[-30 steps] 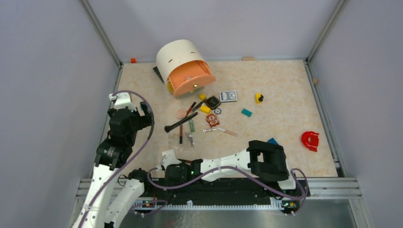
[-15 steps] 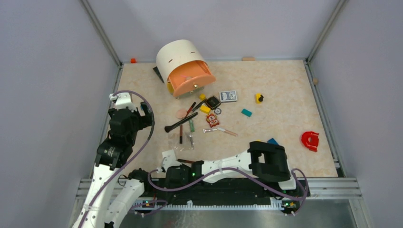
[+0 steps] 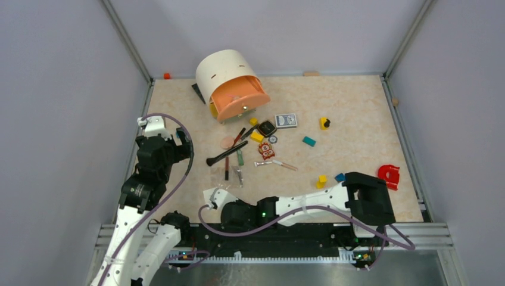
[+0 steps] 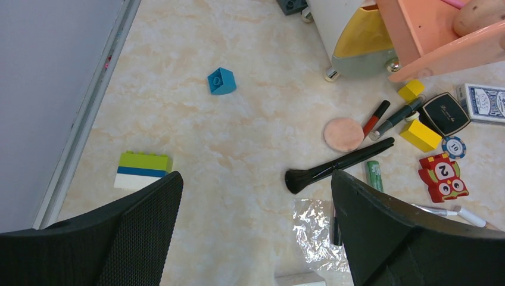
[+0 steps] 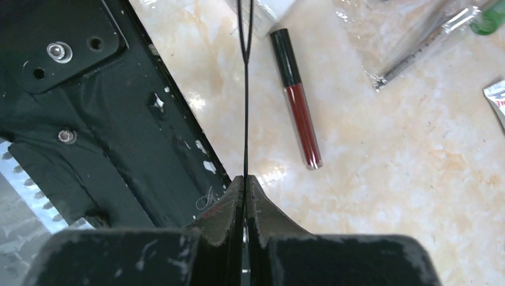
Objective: Organize the makeup
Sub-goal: Pick up the makeup tool from the corner of the board, then place the makeup tool in the drawer.
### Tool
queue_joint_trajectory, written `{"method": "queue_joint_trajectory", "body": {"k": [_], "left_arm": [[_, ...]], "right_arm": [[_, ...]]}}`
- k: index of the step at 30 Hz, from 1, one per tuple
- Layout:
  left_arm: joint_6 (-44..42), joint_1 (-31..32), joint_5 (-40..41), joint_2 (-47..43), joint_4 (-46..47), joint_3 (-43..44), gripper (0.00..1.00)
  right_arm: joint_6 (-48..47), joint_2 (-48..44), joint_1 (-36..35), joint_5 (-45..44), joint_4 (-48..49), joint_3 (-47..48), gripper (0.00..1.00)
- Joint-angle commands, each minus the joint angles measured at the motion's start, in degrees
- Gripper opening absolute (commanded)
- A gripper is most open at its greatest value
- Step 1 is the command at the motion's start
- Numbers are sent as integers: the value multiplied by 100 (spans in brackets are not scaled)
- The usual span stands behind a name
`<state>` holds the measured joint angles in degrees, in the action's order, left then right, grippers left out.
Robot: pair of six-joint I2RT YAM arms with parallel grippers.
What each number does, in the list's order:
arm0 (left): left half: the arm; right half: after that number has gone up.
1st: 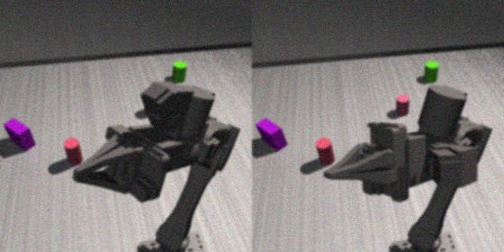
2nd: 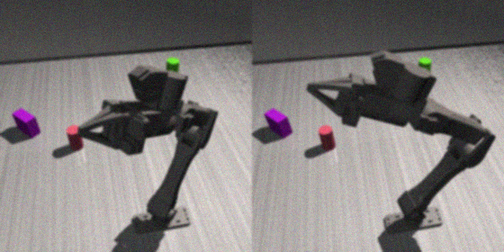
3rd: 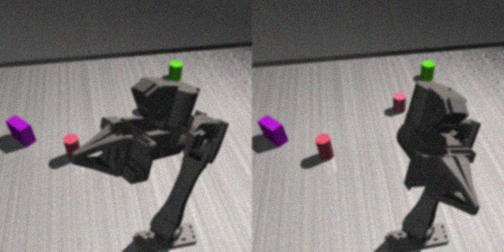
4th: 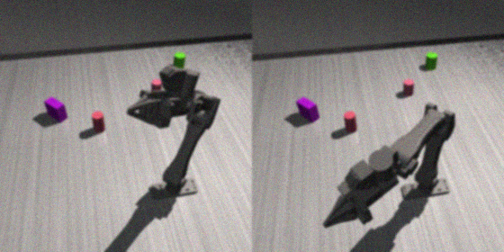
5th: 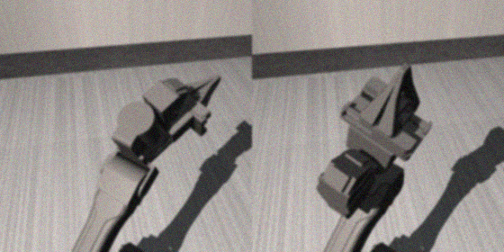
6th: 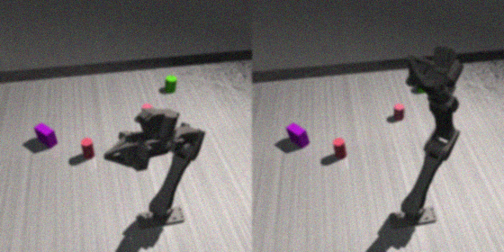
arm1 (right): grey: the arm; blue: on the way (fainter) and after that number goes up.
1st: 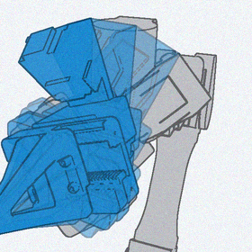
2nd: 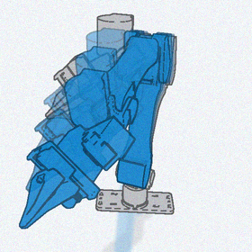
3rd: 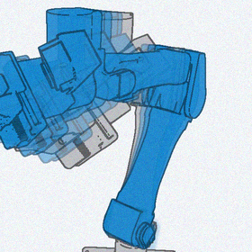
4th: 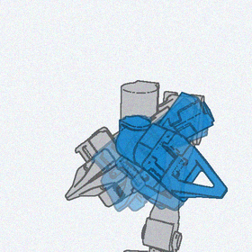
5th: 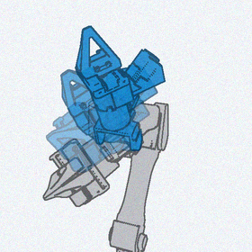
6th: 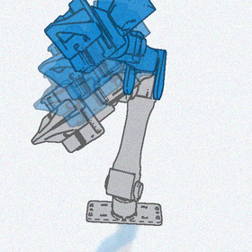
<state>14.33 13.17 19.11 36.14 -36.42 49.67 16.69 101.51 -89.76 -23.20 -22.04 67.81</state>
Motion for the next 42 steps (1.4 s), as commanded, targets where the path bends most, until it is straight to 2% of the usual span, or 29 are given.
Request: {"method": "queue_joint_trajectory", "body": {"k": [1,6,11,14,19,22,24,29,32,34,37,42], "left_arm": [[-70,-7,13,-34,269,-27,99],[-62,-10,18,-33,276,-27,99],[-62,-16,9,-14,294,-44,99],[-70,-16,-3,-13,294,-50,99],[-70,-16,-11,-8,294,-46,99],[-70,-12,-22,-5,294,-57,99],[-70,-16,-25,-5,294,-58,99],[-70,-16,-45,-3,294,-68,99],[-79,-16,-65,4,310,-68,99],[-79,-16,-66,8,311,-68,99],[-79,-16,-89,14,311,-77,99],[-88,-16,-97,7,322,-80,99]], "right_arm": [[89,-649,170,-190,323,-342,0],[-31,-1419,697,-313,298,-864,0],[-739,-2298,1564,-224,379,-1049,0],[-1546,-2663,1991,-341,610,-943,0],[-3773,-2875,2597,-116,1208,-543,0],[-5315,-2817,2961,412,1627,-333,0],[-5973,-2650,3199,564,1802,-21,0],[-7003,-2000,4031,1797,1181,1315,0],[-7816,-1548,4289,2289,578,2022,0],[-8343,-1310,4400,2302,645,2219,0],[-9201,-1054,4593,2820,729,2268,0],[-9855,-308,4799,3434,-3,3185,0]]}}
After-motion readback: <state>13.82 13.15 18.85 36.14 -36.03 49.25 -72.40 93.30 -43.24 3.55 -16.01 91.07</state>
